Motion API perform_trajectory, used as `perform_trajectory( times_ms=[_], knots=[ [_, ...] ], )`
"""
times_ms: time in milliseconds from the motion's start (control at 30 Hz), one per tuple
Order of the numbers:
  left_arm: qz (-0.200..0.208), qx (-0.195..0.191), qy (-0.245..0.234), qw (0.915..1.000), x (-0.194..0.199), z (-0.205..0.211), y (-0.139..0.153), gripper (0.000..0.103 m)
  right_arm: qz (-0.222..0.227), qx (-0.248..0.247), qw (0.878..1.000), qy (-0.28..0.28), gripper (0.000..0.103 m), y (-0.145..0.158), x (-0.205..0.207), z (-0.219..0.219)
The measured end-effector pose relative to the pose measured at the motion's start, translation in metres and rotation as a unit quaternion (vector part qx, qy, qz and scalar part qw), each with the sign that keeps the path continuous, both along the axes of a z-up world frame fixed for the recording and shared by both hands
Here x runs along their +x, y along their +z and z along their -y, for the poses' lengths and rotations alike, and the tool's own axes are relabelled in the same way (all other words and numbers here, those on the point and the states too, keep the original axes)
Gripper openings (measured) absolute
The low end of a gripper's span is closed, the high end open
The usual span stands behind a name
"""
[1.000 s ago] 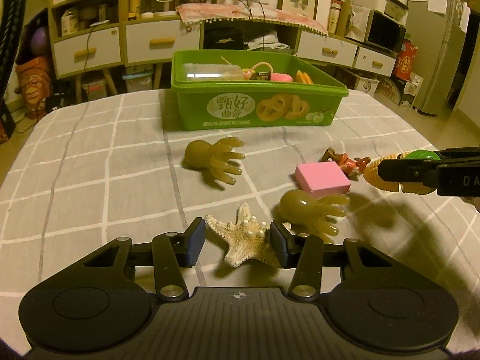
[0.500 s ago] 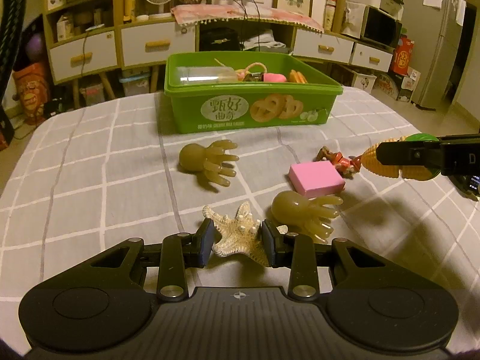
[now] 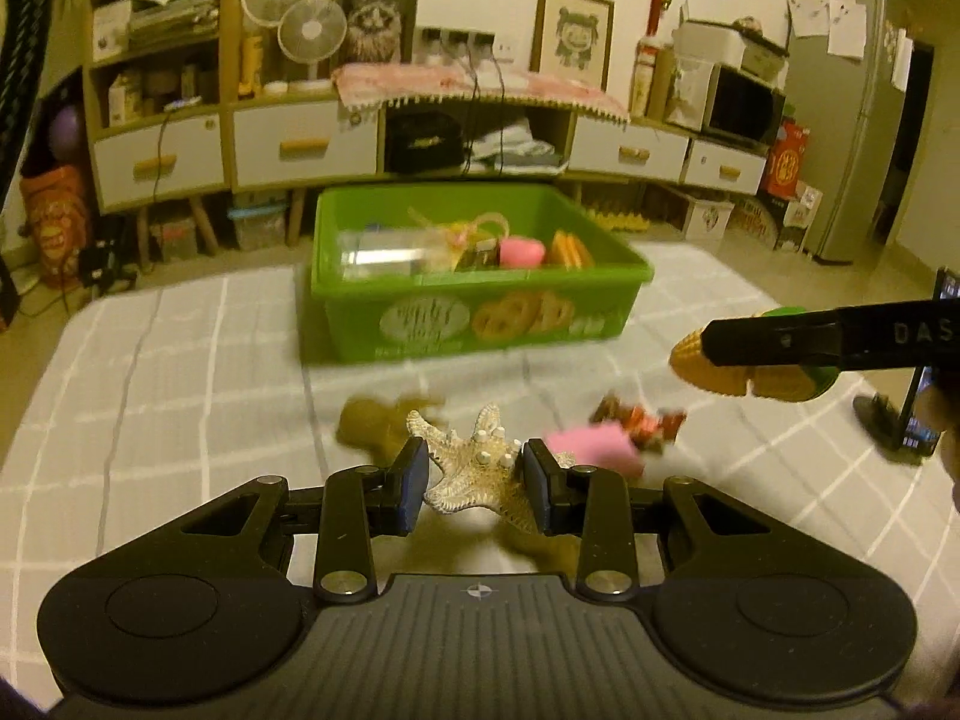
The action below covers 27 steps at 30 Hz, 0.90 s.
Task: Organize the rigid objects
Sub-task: 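Carry the toy corn and the starfish over the green bin with both tools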
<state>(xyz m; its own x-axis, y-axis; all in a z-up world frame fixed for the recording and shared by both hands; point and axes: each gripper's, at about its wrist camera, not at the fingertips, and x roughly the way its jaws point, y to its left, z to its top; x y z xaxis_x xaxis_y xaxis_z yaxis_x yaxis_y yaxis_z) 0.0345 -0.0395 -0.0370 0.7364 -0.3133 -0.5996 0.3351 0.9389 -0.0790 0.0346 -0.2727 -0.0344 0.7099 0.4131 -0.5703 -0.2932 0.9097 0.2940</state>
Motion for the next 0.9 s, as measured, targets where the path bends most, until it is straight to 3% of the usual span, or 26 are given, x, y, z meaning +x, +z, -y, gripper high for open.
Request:
perform_trajectory(
  times_ms=[233, 400, 667, 900],
  knots=[
    [0.032, 0.006, -0.013, 0.9994, 0.029, 0.016, 0.024, 0.04, -0.023, 0.067, 0.997, -0.041, 0.034, 0.018, 0.04, 0.021],
    [0.045, 0.005, -0.015, 0.9989, 0.057, 0.026, 0.034, 0.04, -0.032, 0.089, 0.993, -0.075, 0.034, 0.022, 0.074, 0.032],
    [0.053, 0.011, -0.009, 0.9985, 0.107, 0.051, 0.034, 0.04, -0.037, 0.08, 0.989, -0.116, 0.034, 0.017, 0.116, 0.037],
    [0.057, 0.046, -0.008, 0.9973, 0.135, 0.071, 0.022, 0.04, -0.035, 0.054, 0.99, -0.129, 0.034, 0.006, 0.142, 0.028]
  ],
)
